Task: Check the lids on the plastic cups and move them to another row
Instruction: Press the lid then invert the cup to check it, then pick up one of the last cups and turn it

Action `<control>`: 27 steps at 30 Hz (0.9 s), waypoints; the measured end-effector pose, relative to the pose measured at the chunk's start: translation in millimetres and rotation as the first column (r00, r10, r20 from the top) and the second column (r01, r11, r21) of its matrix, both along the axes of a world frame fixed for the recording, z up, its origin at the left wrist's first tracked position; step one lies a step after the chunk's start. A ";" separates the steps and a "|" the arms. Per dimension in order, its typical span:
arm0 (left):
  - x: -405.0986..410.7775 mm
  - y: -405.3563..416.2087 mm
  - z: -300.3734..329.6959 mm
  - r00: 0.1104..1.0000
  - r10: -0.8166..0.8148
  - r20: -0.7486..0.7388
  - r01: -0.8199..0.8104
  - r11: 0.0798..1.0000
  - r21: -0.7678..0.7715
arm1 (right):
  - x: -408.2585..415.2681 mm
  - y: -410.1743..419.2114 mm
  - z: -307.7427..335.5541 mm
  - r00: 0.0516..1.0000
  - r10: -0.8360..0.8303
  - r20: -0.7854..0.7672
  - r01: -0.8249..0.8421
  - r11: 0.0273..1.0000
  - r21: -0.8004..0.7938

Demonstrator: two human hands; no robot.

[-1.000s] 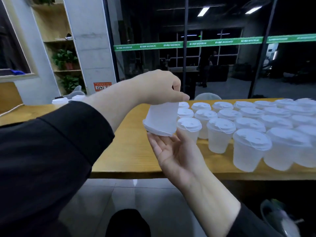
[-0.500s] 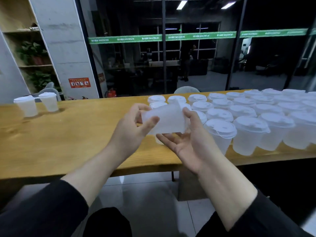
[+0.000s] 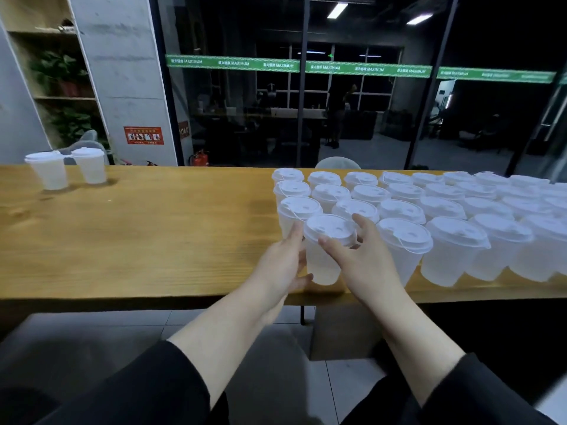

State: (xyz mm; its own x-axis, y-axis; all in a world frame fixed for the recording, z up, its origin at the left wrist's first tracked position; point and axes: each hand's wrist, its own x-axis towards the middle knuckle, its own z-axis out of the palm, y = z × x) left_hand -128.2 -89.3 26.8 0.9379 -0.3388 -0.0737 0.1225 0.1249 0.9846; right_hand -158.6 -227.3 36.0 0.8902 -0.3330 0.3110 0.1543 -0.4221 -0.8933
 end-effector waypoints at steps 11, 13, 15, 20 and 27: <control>-13.2 5.5 12.5 0.969 0.231 0.092 -0.234 0.972 0.016 | -27.4 2.2 -12.1 0.997 0.004 0.077 -0.010 0.997 0.078; -14.1 19.3 22.9 0.876 0.378 0.299 -0.413 0.909 0.061 | -39.9 -0.3 -7.2 0.996 -0.016 0.083 0.009 0.996 0.086; -9.8 39.7 35.9 0.800 0.442 0.406 -0.499 0.866 0.040 | -44.8 3.0 2.4 0.993 -0.002 0.118 -0.008 0.997 0.077; 42.4 116.8 64.1 0.707 0.609 0.360 -0.655 0.755 0.008 | -5.7 58.5 41.8 0.977 0.179 0.118 -0.184 0.982 0.032; 148.8 272.2 75.1 0.392 0.910 0.136 -0.907 0.407 -0.106 | 113.1 200.5 68.8 0.897 0.437 0.066 -0.426 0.894 -0.140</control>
State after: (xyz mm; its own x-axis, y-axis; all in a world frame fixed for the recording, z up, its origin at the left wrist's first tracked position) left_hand 20.6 182.8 101.9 0.6866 0.7212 0.0913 -0.2148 0.0814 0.9733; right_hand -45.5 -26.8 104.7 0.9027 0.1220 0.4125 0.4253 -0.3970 -0.8133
